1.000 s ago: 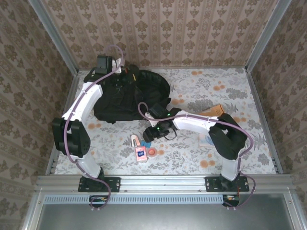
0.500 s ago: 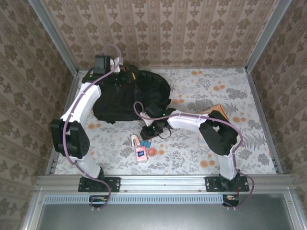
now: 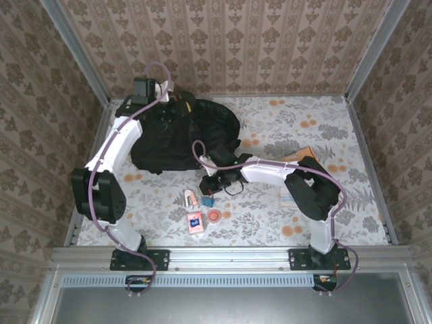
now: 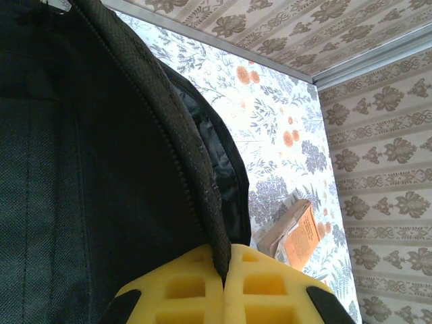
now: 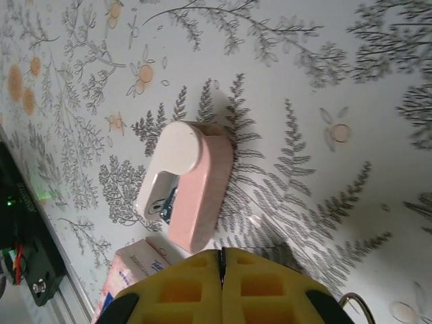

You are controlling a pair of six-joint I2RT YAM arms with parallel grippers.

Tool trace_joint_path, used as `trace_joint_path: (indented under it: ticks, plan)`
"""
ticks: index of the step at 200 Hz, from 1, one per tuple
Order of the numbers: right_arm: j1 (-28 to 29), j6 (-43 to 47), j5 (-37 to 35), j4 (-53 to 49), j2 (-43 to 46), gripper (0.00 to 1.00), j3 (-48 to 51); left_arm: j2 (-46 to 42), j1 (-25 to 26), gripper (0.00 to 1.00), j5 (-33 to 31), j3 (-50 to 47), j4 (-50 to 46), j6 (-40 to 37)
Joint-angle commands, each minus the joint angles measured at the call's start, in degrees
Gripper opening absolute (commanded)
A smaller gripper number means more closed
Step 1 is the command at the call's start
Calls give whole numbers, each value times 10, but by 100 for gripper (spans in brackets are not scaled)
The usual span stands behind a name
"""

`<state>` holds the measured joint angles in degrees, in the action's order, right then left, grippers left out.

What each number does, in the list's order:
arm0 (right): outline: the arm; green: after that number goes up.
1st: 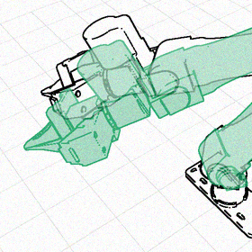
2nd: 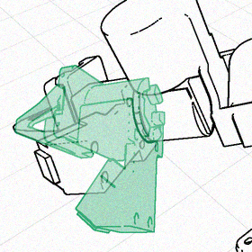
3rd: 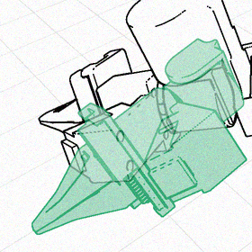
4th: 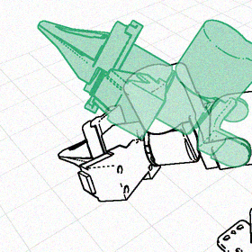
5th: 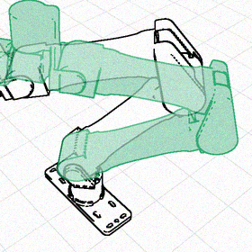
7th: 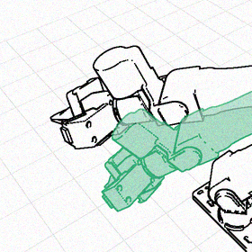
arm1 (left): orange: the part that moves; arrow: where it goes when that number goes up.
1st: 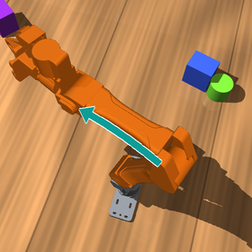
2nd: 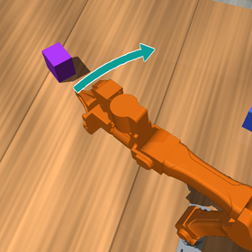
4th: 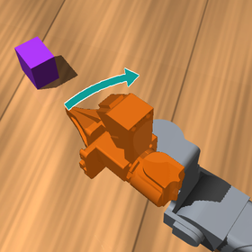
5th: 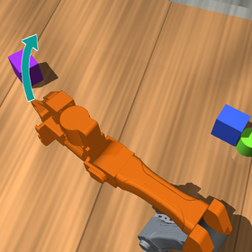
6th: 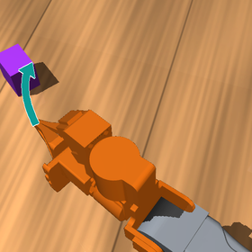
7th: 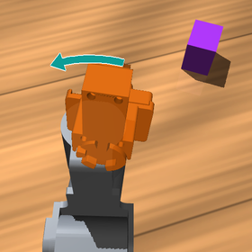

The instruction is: Pack books, pencil case, and school supplies into a backpack

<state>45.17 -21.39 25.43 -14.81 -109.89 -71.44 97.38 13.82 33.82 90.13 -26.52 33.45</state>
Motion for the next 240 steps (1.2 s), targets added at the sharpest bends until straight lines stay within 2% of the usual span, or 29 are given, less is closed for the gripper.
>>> trace_joint_path:
  ticks: [1, 35, 74, 95, 117, 149, 165, 182, 187, 206, 225, 240]
  plan:
    - [-11, -1, -48, 5, 52, 0, 27, -11, -1, 0, 23, 2, 12, -1]
    - [-34, -13, -117, 25, 164, 0, 97, -1, 11, 0, 24, 32, -10, -16]
    - [-78, -48, -205, 26, 326, 0, 168, 22, 45, 0, 14, 126, -91, -58]
    - [-95, -58, -238, 10, 392, 0, 168, 38, 57, 0, 16, 182, -135, -75]
    - [-113, -75, -254, -8, 424, 0, 138, 58, 71, 0, 19, 239, -182, -94]
    - [-122, -83, -275, -30, 413, 0, 62, 78, 93, 0, 26, 292, -227, -110]
    - [-123, -94, -309, -38, 393, 0, 24, 79, 101, 0, 27, 298, -228, -107]
    - [-127, -124, -364, -51, 356, 0, -15, 78, 105, 0, 27, 298, -224, -98]
    - [-128, -134, -376, -54, 343, 0, -26, 78, 106, 0, 46, 298, -221, -94]
    - [-130, -153, -402, -63, 279, 0, -70, 77, 109, 0, 61, 299, -214, -84]
    - [-135, -186, -402, -81, 213, 0, -112, 74, 110, 0, 61, 299, -211, -79]
    - [-143, -222, -356, -71, 169, 0, -130, 68, 110, 0, 59, 295, -205, -73]
